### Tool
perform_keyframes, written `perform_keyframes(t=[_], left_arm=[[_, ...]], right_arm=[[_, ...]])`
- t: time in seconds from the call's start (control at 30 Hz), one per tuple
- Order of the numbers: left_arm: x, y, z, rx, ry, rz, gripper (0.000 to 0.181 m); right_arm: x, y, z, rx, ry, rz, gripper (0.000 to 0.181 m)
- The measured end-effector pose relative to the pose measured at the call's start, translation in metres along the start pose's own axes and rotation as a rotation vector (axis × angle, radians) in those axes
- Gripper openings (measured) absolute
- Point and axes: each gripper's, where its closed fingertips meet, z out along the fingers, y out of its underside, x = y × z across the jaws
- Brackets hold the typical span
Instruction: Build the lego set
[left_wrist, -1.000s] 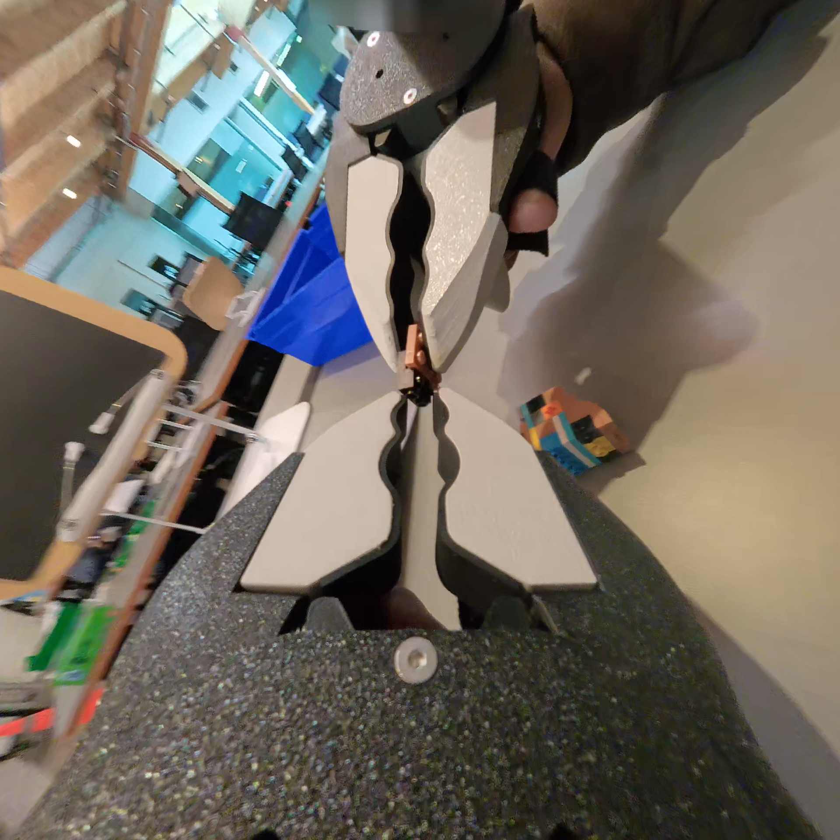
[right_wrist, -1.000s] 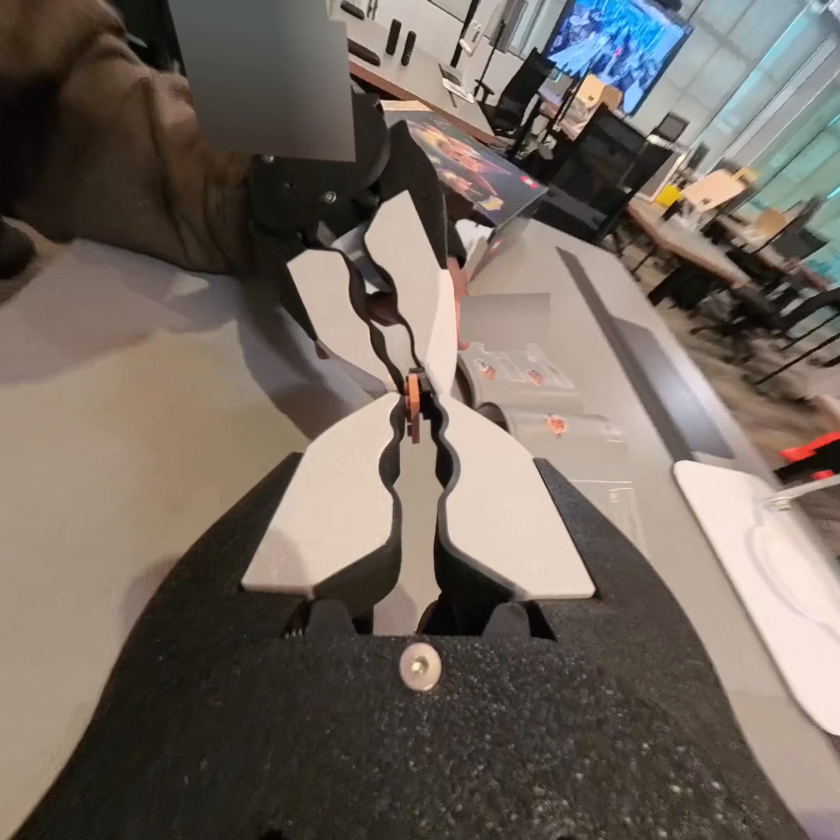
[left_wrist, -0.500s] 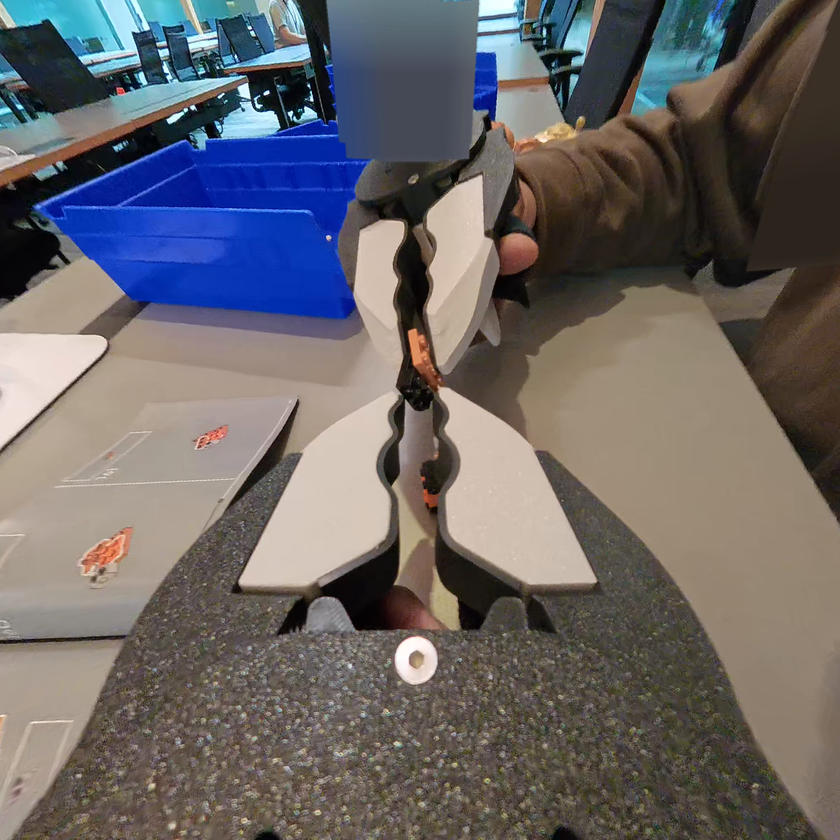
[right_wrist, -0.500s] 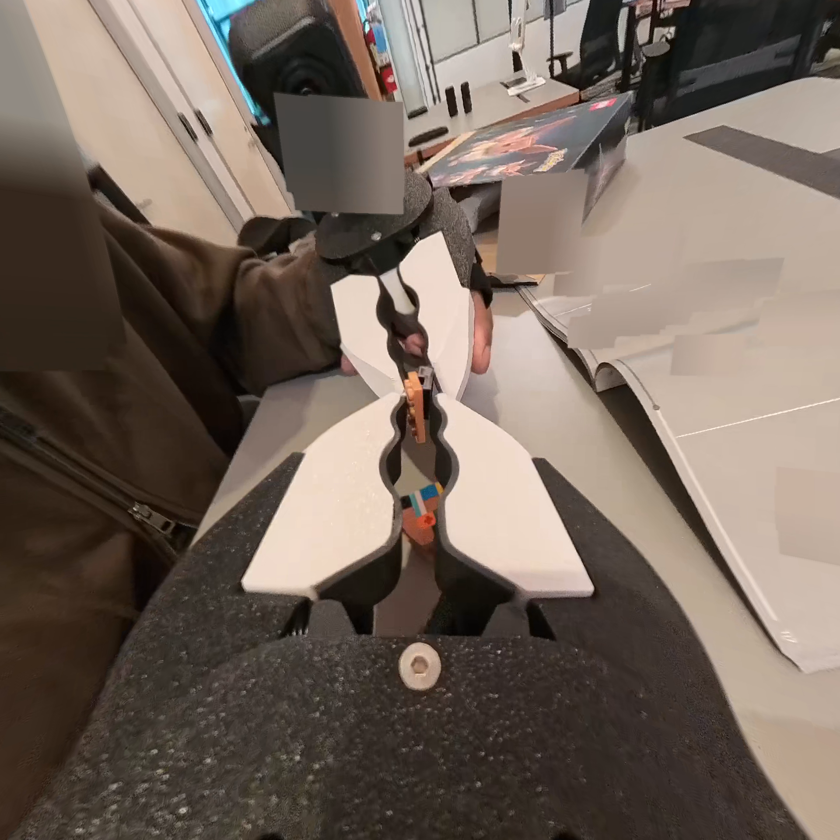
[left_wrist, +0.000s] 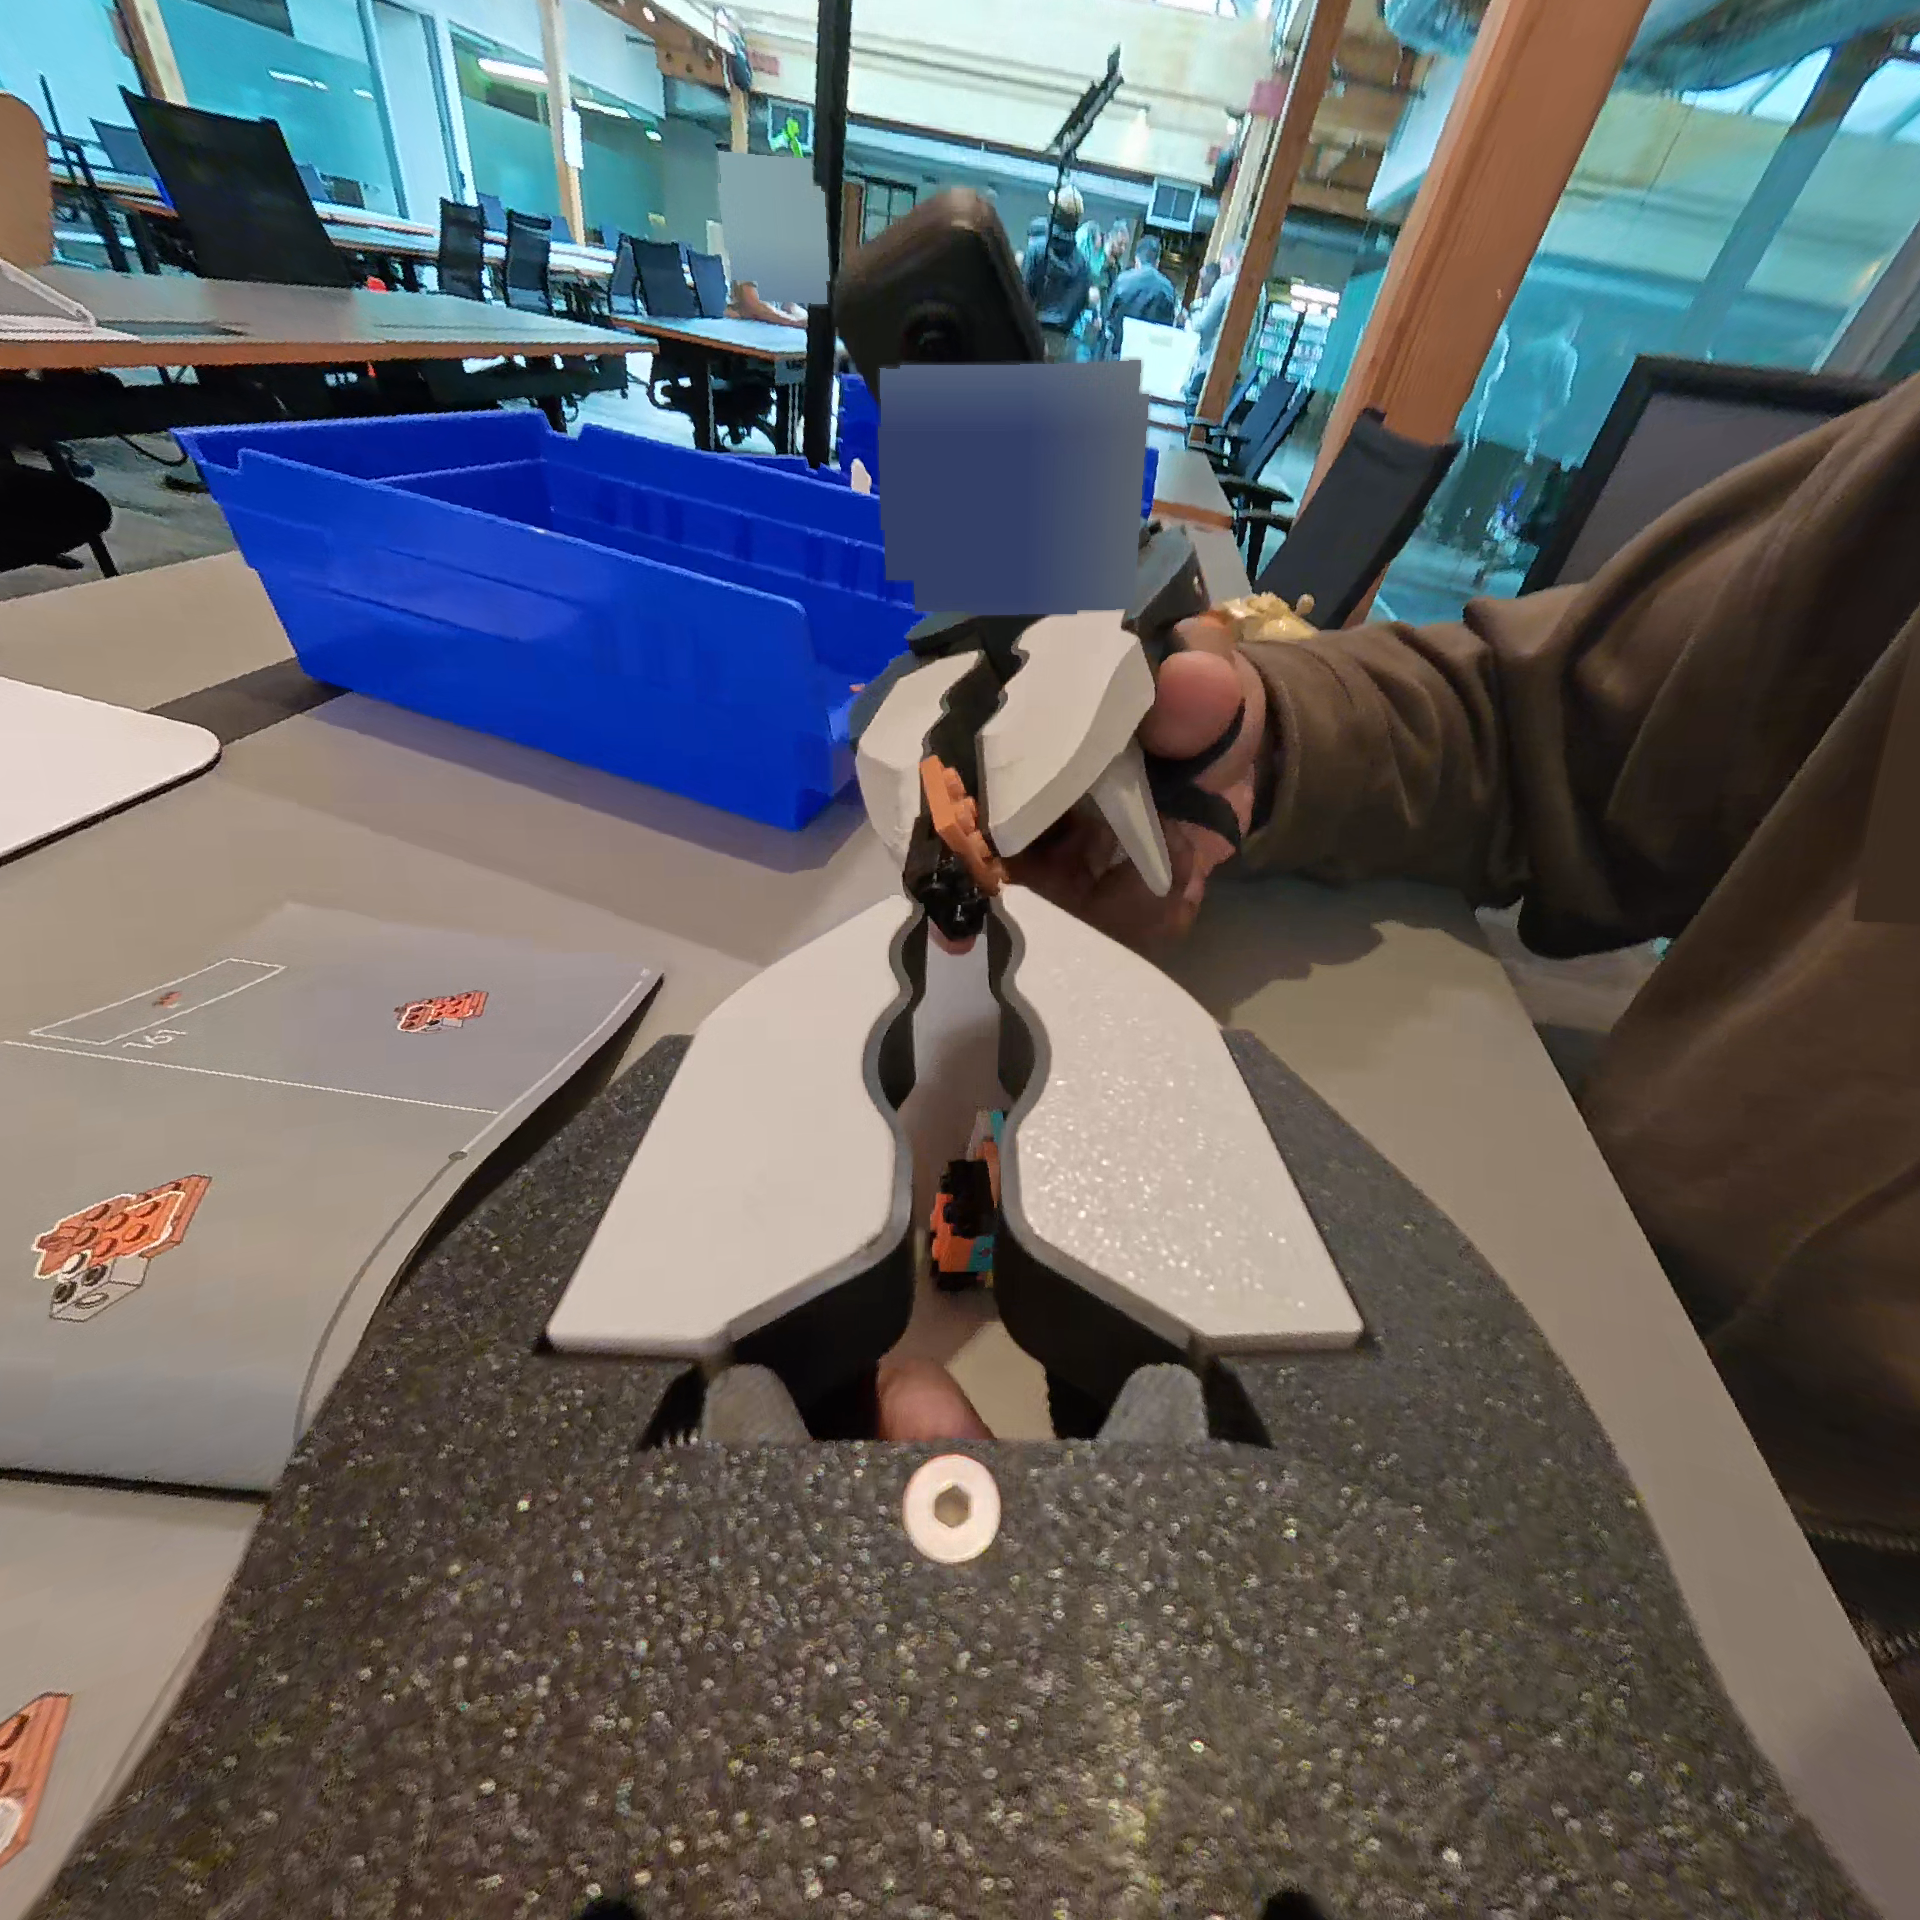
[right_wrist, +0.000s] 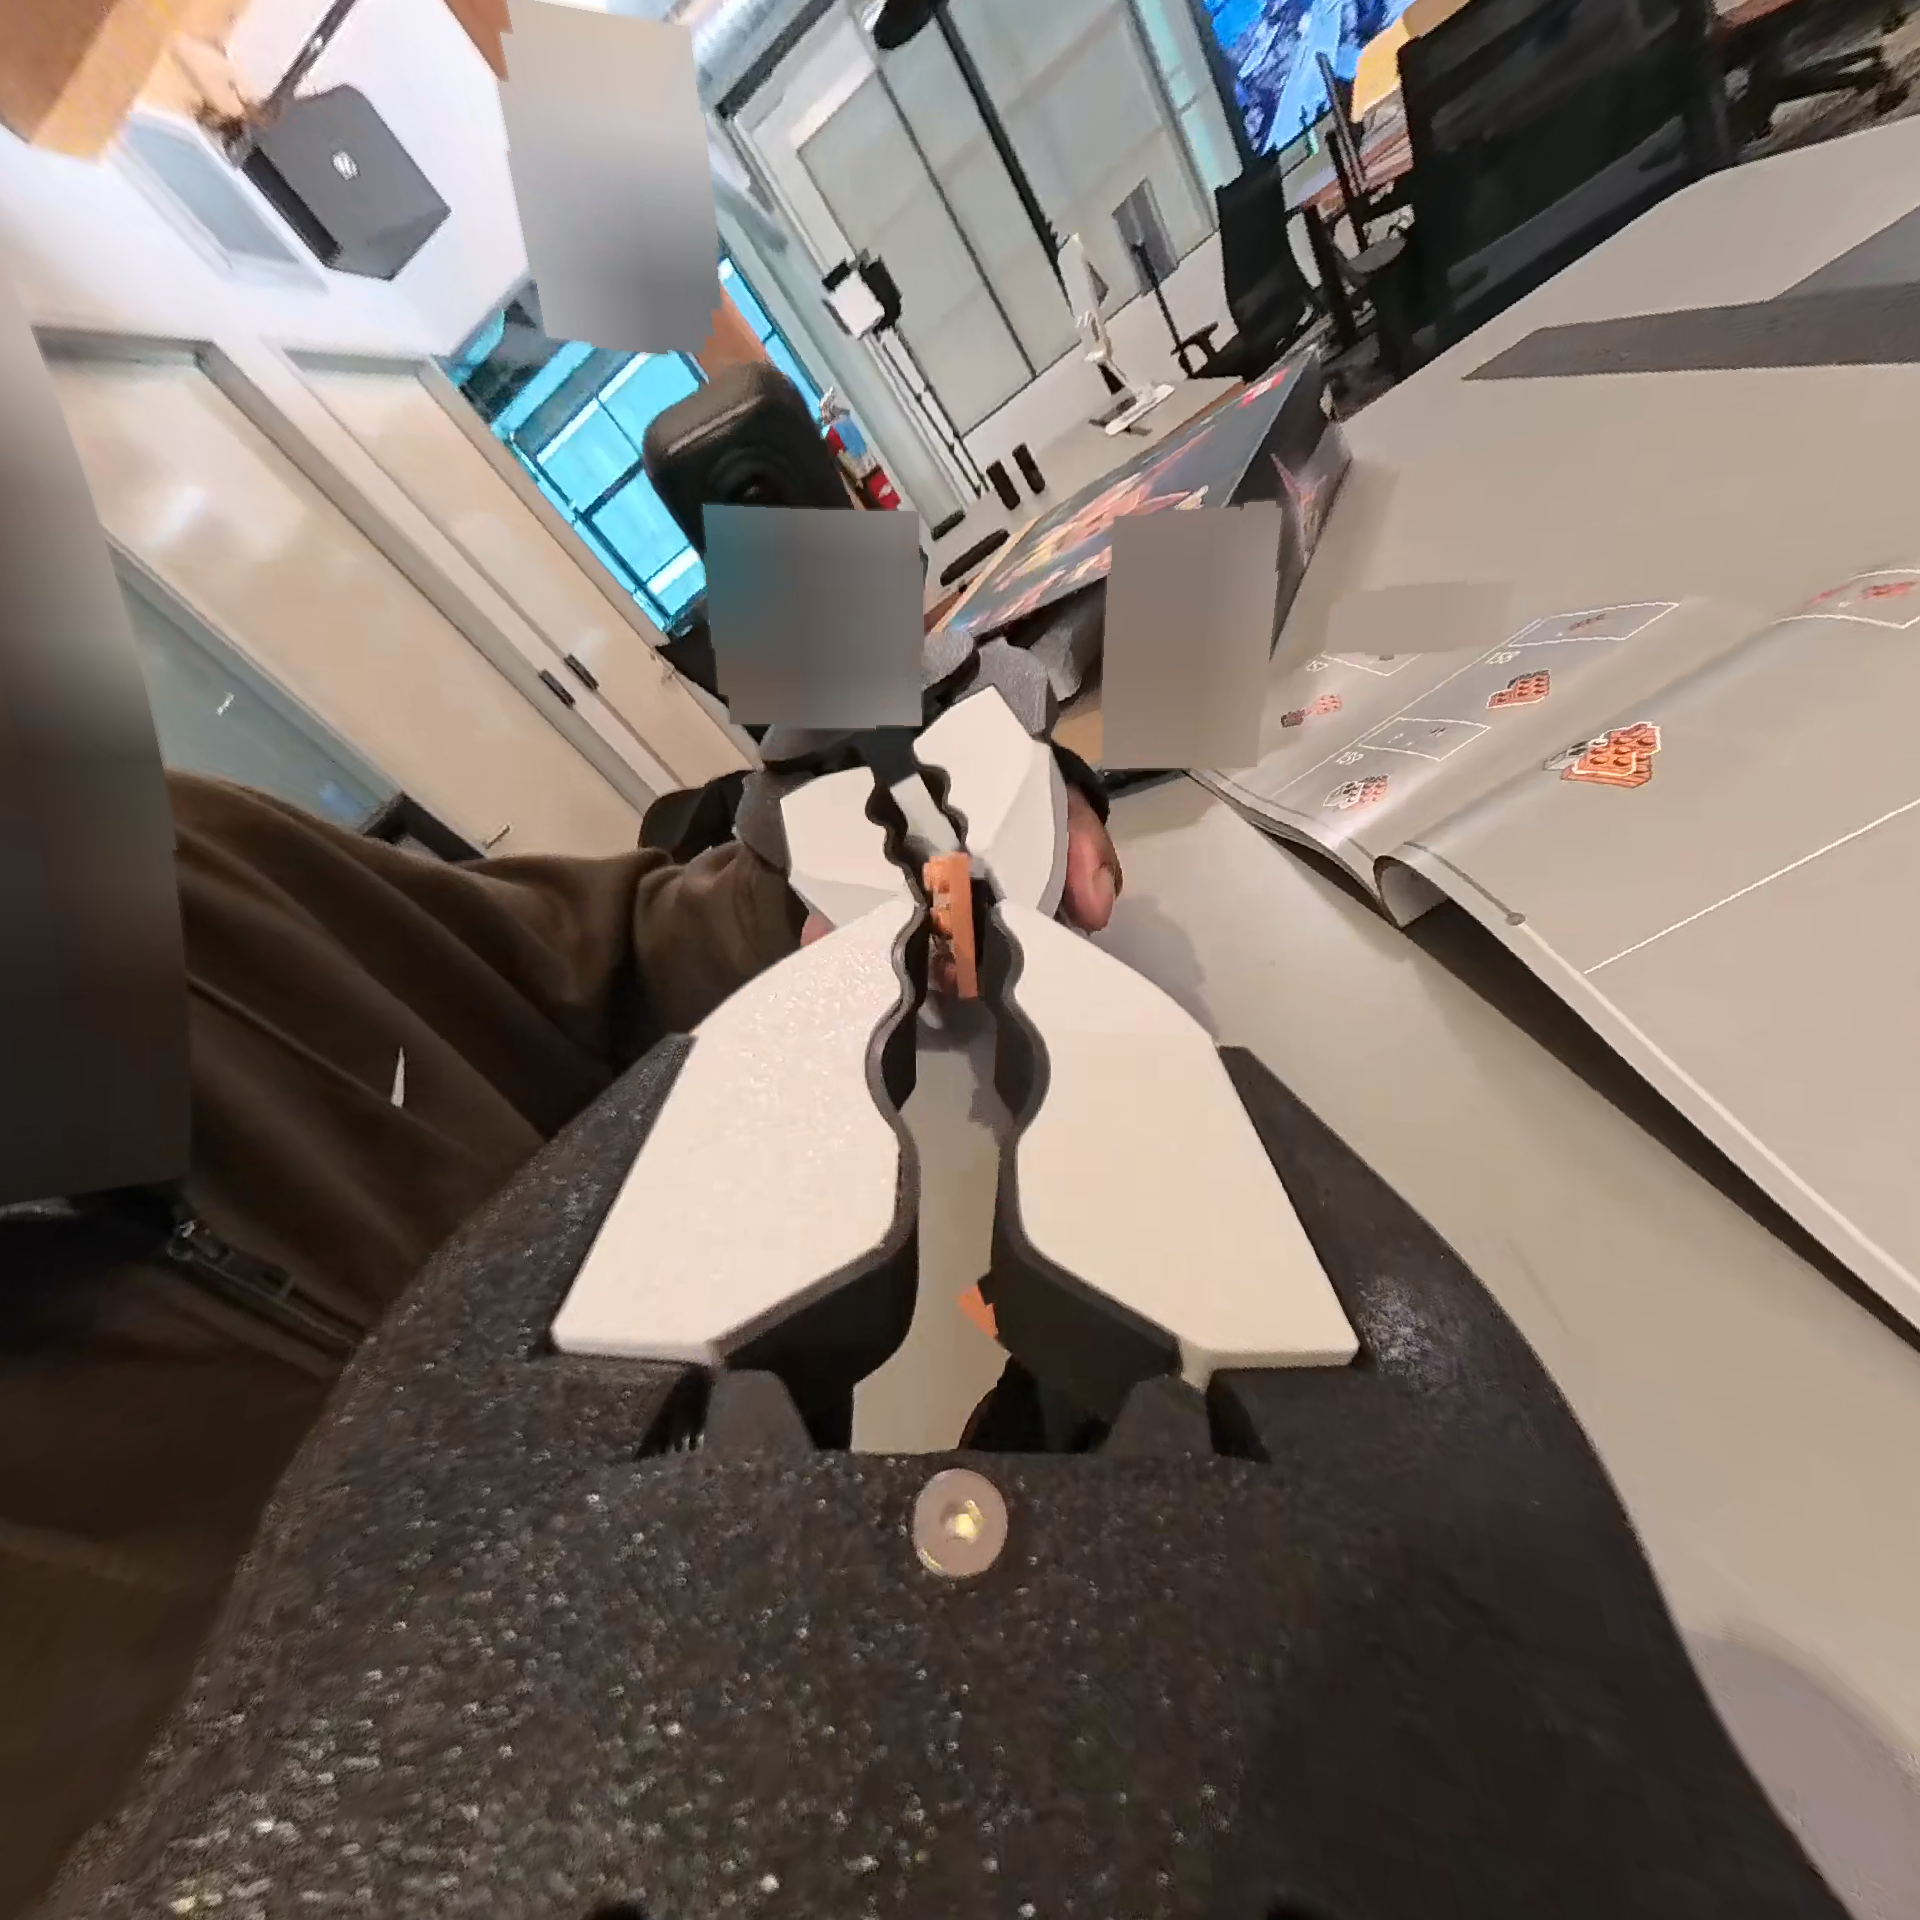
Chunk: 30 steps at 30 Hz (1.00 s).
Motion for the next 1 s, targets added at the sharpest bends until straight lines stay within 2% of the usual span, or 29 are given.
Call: perform_keyframes(t=[0.47,0.77,1.0], left_arm=[[-0.007,-0.017,0.004,0.21,-0.079,-0.095,0.01],[-0.001,-0.021,0.005,0.274,-0.039,-0.123,0.009],[-0.003,-0.023,0.003,0.293,-0.051,-0.125,0.009]], right_arm=[[0.004,-0.018,-0.003,0.13,0.156,-0.086,0.01],[0.002,-0.025,-0.006,0.21,0.139,-0.049,0.005],[0.001,-0.023,-0.005,0.199,0.114,-0.024,0.005]])
